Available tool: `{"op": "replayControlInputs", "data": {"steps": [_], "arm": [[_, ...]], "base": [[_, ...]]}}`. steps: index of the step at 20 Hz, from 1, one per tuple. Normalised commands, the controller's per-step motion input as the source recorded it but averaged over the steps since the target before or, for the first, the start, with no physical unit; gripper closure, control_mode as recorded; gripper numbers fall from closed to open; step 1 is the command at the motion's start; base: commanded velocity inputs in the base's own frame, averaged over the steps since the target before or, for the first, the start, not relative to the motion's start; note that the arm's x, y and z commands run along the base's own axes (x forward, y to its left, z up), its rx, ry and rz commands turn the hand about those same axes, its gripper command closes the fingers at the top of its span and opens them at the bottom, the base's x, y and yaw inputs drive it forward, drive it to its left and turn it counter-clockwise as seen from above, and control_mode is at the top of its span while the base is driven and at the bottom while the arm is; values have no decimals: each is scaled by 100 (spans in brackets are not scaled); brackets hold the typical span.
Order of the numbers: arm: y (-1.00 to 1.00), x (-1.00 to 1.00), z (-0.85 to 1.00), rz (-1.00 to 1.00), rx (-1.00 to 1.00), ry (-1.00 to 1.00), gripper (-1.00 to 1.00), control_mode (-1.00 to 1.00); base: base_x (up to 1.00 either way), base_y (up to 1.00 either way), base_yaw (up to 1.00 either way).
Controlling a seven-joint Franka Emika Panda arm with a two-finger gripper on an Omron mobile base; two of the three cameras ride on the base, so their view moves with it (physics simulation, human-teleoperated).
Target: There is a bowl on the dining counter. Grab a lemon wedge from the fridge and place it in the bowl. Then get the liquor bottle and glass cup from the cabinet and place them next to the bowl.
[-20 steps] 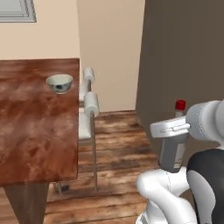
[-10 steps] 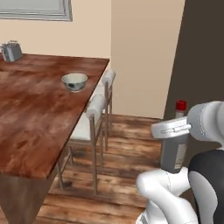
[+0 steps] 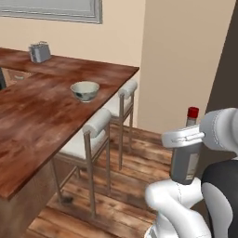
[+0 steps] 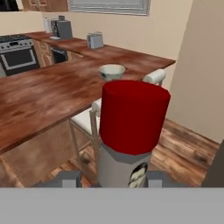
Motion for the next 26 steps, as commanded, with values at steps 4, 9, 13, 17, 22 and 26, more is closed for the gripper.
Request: {"op": "replayControlInputs", "data": {"steps": [4,9,13,17,22,26], "arm": [[0,0,0,0,0,0,100,100],[0,0,0,0,0,0,100,100],[0,0,0,0,0,0,100,100],[0,0,0,0,0,0,100,100],[0,0,0,0,0,0,100,100],[0,0,0,0,0,0,100,100]], "base": [[61,-81,39],[65,-75,37],[65,-76,36],[61,-74,35],[74,-55,34],[94,-29,33]]}}
